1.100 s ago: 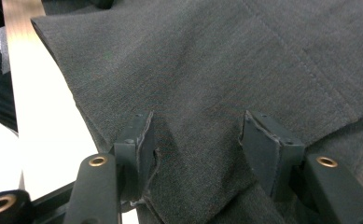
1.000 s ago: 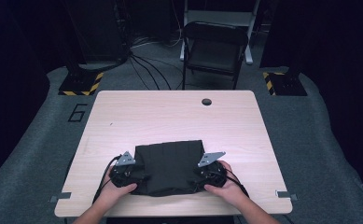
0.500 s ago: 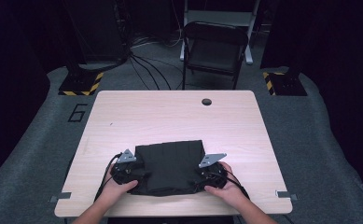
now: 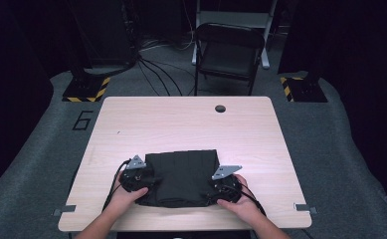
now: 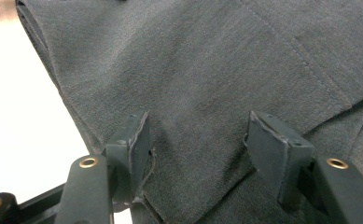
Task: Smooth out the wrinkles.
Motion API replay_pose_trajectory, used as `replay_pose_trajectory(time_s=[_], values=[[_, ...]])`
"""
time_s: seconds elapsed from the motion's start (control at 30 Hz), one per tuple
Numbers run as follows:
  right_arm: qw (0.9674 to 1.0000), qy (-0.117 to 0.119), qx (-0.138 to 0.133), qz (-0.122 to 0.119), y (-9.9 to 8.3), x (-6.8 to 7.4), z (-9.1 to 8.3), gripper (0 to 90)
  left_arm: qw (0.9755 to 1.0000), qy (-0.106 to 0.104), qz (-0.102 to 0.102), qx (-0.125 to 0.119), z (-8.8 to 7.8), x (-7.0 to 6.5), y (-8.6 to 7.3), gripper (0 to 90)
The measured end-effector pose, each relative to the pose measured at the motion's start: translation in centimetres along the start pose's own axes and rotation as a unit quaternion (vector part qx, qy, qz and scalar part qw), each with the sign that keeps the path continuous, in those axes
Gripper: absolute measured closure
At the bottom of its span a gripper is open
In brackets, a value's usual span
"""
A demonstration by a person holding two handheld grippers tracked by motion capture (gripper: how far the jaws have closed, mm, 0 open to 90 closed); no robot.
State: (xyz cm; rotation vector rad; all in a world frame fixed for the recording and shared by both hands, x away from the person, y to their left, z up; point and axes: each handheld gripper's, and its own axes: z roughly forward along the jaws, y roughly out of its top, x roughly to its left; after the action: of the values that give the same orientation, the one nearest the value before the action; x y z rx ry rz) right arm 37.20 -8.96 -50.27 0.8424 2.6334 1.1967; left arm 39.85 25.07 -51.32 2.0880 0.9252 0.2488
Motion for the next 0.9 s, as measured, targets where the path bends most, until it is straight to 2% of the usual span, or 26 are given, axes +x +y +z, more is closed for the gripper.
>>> replay_pose_trajectory(time_s=[0.13, 0.4, 0.5, 0.77, 0.8, 0.83, 0.9], values=[[1.0, -0.003, -0.001, 0.001, 0.01, 0.05, 0.02, 39.0, 0.9999, 0.008, 0.007, -0.002, 0.07, 0.05, 0.12, 42.0], [1.0, -0.004, -0.004, 0.001, 0.0, 0.03, 0.02, 37.7, 1.0, 0.005, 0.0, -0.003, 0.04, 0.16, 0.04, 41.2], [1.0, 0.001, 0.001, 0.0, -0.01, -0.08, -0.09, 37.2, 0.9999, 0.003, -0.01, -0.01, 0.01, 0.18, -0.12, 40.7], [1.0, 0.001, 0.0, 0.0, 0.01, -0.07, -0.2, 36.4, 0.9999, 0.004, -0.007, -0.009, -0.58, 0.15, -0.21, 40.5], [1.0, 0.002, 0.001, -0.001, 0.03, -0.08, -0.23, 36.2, 0.9998, 0.008, -0.012, -0.015, -0.55, 0.05, -0.26, 40.4], [1.0, 0.003, 0.003, 0.003, 0.06, -0.04, -0.29, 35.9, 0.9999, 0.006, -0.006, -0.008, -0.77, 0.15, -0.19, 40.5], [1.0, 0.005, 0.003, 0.005, 0.11, -0.02, -0.41, 35.5, 0.9998, 0.009, -0.013, -0.012, -0.85, 0.07, -0.23, 40.6]])
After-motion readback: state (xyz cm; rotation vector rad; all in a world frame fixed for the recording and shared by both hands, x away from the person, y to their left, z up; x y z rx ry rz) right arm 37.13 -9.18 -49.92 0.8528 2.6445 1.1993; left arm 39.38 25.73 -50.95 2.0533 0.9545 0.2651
